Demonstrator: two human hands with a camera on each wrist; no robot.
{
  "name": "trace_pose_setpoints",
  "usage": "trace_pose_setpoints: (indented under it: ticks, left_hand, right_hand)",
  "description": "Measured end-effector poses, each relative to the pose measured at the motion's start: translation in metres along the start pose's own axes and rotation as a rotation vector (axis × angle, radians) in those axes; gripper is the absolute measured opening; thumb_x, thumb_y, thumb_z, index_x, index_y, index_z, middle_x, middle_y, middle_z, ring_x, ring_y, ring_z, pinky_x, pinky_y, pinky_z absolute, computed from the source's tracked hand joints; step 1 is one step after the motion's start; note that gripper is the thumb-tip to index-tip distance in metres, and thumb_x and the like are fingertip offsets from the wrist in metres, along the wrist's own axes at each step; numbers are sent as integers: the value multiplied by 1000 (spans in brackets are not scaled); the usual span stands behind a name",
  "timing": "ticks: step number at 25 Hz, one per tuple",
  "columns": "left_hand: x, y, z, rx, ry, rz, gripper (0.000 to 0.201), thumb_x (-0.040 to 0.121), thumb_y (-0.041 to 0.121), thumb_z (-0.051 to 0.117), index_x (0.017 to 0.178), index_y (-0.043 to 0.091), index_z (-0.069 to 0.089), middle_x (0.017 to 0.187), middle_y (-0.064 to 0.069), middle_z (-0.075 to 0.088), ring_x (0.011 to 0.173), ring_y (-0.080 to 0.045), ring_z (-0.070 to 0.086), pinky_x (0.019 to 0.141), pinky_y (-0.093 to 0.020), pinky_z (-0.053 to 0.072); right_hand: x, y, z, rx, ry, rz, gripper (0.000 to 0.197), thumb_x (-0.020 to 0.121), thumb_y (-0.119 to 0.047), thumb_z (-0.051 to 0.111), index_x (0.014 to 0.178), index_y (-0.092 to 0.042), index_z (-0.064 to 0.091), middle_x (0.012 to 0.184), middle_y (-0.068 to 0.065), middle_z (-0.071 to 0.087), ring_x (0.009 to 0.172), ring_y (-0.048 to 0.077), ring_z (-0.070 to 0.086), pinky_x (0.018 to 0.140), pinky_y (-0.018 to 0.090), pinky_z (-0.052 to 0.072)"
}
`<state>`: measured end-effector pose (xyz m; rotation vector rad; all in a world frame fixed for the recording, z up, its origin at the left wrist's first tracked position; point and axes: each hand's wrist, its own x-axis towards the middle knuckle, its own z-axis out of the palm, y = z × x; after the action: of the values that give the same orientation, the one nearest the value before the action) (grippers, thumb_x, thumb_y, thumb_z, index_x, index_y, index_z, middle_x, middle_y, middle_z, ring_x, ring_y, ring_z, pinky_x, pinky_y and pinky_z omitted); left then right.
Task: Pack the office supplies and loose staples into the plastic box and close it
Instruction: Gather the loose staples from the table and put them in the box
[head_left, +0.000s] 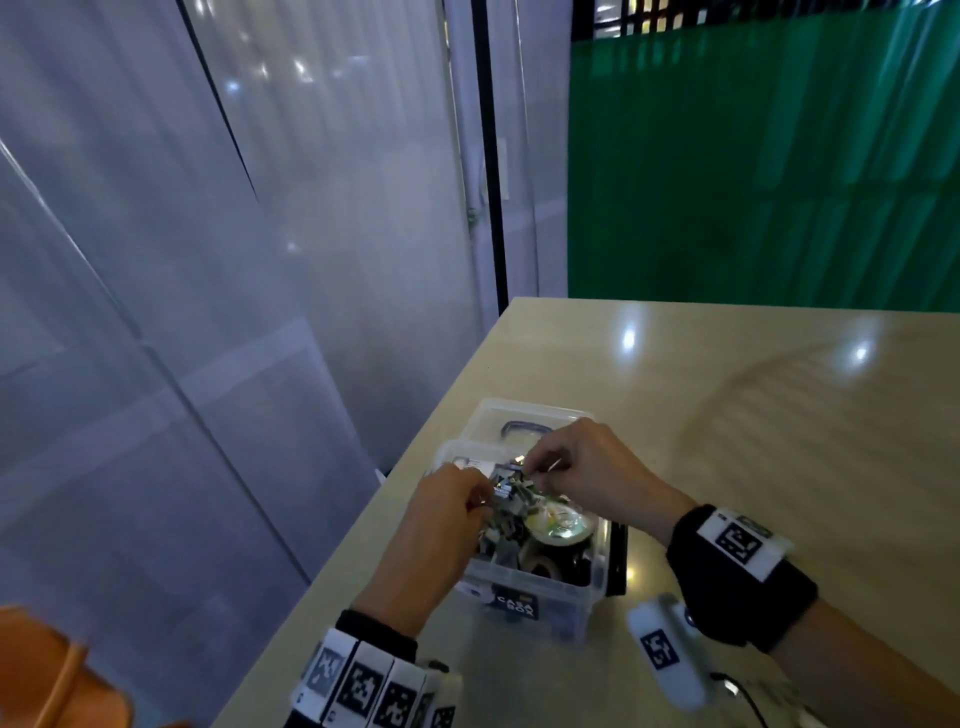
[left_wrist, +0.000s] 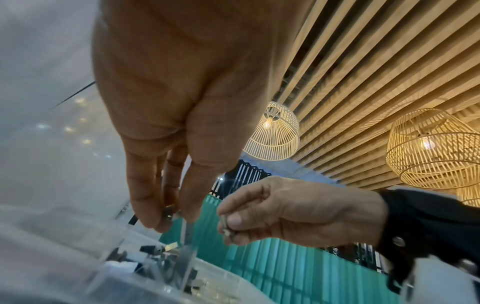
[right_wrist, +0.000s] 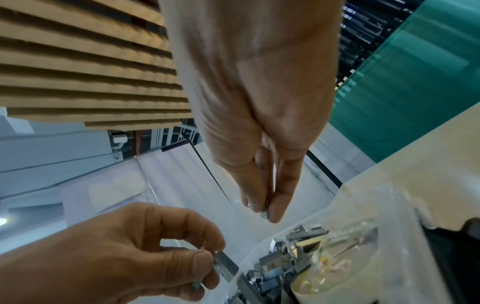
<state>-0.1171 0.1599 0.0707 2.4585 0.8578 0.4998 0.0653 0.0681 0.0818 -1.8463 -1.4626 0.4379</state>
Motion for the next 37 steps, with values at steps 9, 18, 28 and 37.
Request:
trace_pose_setpoints:
  ticks: [9,18,28,37]
  left_hand:
    - [22,-16,3,34,-104,47,18,94,12,62,109,13,72,104,-5,64,89,-18,62,79,-18,50]
    - [50,16,28,-139,-12,162,17,90,9,66,105,13,73,103,-4,65,91,-14,63,87,-33,54]
    - [12,122,133,-56,-409,298,25,94,18,66,118,12,69,114,-6,66,99,-20,66,89,-32,54]
    - [-23,106,220,209,-626,188,30,88,23,70,118,17,67,116,-6,54,102,-26,61,82,-29,49]
  right_hand:
    - [45,5,26,-54,-35,24,23,82,5,72,96,-12,80,91,-2,75,82,3,69,71,13,53]
    - [-14,23,-42,5,-48,133,15,87,-3,72,97,-12,78,78,1,76,70,16,73,70,30,62]
    - [-143,122,-74,-338,-391,572,26,88,-30,75,113,-22,73,101,-7,72,80,9,65,73,28,50]
    - [-204,158,-39,-383,-324,455,18,88,-8,59,103,-9,70,107,4,57,95,23,57,79,34,49]
